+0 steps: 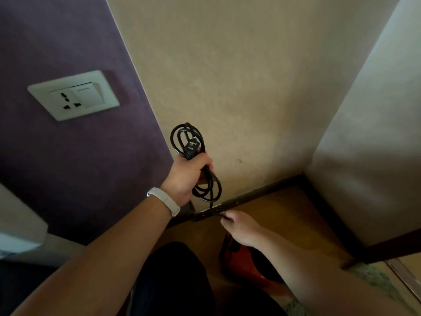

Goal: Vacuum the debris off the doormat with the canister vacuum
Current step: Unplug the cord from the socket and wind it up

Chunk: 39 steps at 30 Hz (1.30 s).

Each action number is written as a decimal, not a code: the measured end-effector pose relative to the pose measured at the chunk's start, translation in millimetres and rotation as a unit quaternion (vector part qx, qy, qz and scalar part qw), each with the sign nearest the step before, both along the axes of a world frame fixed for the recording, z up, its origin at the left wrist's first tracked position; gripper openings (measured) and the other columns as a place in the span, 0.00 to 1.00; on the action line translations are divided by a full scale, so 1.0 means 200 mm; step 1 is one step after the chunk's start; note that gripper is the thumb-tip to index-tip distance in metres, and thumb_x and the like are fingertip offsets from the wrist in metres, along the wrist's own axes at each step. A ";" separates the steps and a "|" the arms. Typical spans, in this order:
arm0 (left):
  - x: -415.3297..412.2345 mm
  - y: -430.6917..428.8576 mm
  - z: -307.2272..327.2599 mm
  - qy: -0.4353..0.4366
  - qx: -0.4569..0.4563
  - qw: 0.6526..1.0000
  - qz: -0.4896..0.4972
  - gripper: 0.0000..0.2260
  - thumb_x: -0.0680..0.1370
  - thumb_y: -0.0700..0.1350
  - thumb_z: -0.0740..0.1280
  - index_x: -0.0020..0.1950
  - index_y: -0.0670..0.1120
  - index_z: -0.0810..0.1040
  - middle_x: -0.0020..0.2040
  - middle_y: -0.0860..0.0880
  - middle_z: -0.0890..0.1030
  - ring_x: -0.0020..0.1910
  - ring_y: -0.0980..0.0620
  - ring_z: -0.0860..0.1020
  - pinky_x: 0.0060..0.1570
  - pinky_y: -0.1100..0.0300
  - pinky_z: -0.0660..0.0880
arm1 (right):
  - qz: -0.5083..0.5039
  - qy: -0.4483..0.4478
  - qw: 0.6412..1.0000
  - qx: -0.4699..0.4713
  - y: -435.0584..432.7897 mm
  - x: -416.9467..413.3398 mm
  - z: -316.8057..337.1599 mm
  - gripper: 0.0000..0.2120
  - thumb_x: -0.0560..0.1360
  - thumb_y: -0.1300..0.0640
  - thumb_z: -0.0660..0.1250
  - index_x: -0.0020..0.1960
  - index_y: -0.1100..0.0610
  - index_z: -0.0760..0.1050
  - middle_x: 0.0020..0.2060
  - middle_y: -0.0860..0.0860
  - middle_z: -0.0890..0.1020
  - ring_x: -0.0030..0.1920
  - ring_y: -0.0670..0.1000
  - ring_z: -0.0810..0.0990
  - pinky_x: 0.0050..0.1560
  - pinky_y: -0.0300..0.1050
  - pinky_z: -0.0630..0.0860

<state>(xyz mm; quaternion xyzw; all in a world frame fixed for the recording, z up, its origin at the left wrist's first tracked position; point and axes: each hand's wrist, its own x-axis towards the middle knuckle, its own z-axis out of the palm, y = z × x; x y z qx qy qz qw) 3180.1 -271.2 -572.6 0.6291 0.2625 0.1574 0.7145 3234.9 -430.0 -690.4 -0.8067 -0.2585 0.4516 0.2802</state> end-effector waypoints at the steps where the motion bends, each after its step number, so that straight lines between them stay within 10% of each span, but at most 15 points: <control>1: -0.02 0.01 -0.01 0.028 0.046 0.998 -0.015 0.18 0.75 0.35 0.65 0.27 0.50 0.78 0.29 0.47 0.77 0.31 0.49 0.76 0.41 0.51 0.75 | -0.044 0.010 0.999 0.004 -0.01 0.00 0.00 0.15 0.83 0.47 0.58 0.64 0.51 0.75 0.38 0.45 0.79 0.30 0.43 0.71 0.31 0.38 0.66; 6: -0.09 0.02 -0.11 0.219 0.222 0.943 -0.112 0.11 0.73 0.38 0.69 0.30 0.46 0.75 0.24 0.48 0.75 0.23 0.52 0.73 0.27 0.62 0.70 | -0.224 0.060 0.971 0.053 -0.09 0.08 -0.03 0.13 0.77 0.55 0.62 0.36 0.56 0.74 0.29 0.52 0.74 0.35 0.53 0.75 0.42 0.47 0.69; 14: -0.07 -0.09 -0.50 0.343 0.217 0.853 -0.328 0.08 0.72 0.43 0.75 0.38 0.44 0.77 0.33 0.46 0.76 0.33 0.49 0.75 0.36 0.56 0.69 | -0.298 0.221 0.920 0.123 -0.05 0.04 -0.04 0.09 0.78 0.59 0.59 0.41 0.58 0.73 0.28 0.52 0.67 0.32 0.52 0.67 0.46 0.50 0.72; 18: -0.07 -0.18 -0.67 0.268 0.167 0.886 -0.340 0.09 0.69 0.40 0.76 0.44 0.53 0.82 0.44 0.51 0.84 0.46 0.52 0.82 0.53 0.51 0.78 | -0.323 0.270 0.897 0.136 -0.06 0.05 -0.09 0.14 0.82 0.58 0.57 0.52 0.65 0.78 0.32 0.56 0.75 0.34 0.54 0.74 0.46 0.50 0.77; 22: -0.05 -0.24 -0.78 0.235 0.162 0.906 -0.312 0.18 0.68 0.39 0.79 0.45 0.60 0.79 0.44 0.57 0.82 0.48 0.60 0.80 0.54 0.56 0.76 | -0.366 0.289 0.873 0.141 -0.09 0.06 -0.11 0.17 0.82 0.58 0.57 0.61 0.66 0.79 0.61 0.67 0.79 0.62 0.67 0.78 0.66 0.63 0.73; 27: -0.03 -0.28 -1.01 0.229 0.168 0.932 -0.226 0.37 0.56 0.58 0.85 0.61 0.63 0.73 0.58 0.59 0.80 0.59 0.56 0.79 0.62 0.47 0.77 | -0.382 0.315 0.856 0.152 -0.10 0.10 -0.13 0.16 0.81 0.61 0.59 0.60 0.71 0.77 0.57 0.67 0.80 0.59 0.64 0.79 0.65 0.61 0.75; 32: 0.02 -0.38 -0.99 0.251 0.197 0.925 -0.207 0.14 0.74 0.46 0.75 0.58 0.56 0.81 0.55 0.51 0.83 0.57 0.50 0.79 0.59 0.53 0.76 | -0.348 0.281 0.879 0.168 -0.13 0.15 -0.13 0.13 0.80 0.64 0.60 0.41 0.63 0.79 0.34 0.55 0.80 0.38 0.53 0.79 0.42 0.46 0.77; 39: 0.08 -0.35 -1.05 0.266 0.237 0.890 -0.286 0.09 0.76 0.44 0.71 0.41 0.57 0.75 0.45 0.51 0.81 0.52 0.45 0.80 0.53 0.53 0.77 | -0.159 0.008 0.987 -0.014 -0.53 0.25 -0.33 0.12 0.79 0.48 0.64 0.53 0.56 0.77 0.43 0.56 0.79 0.41 0.56 0.78 0.40 0.46 0.72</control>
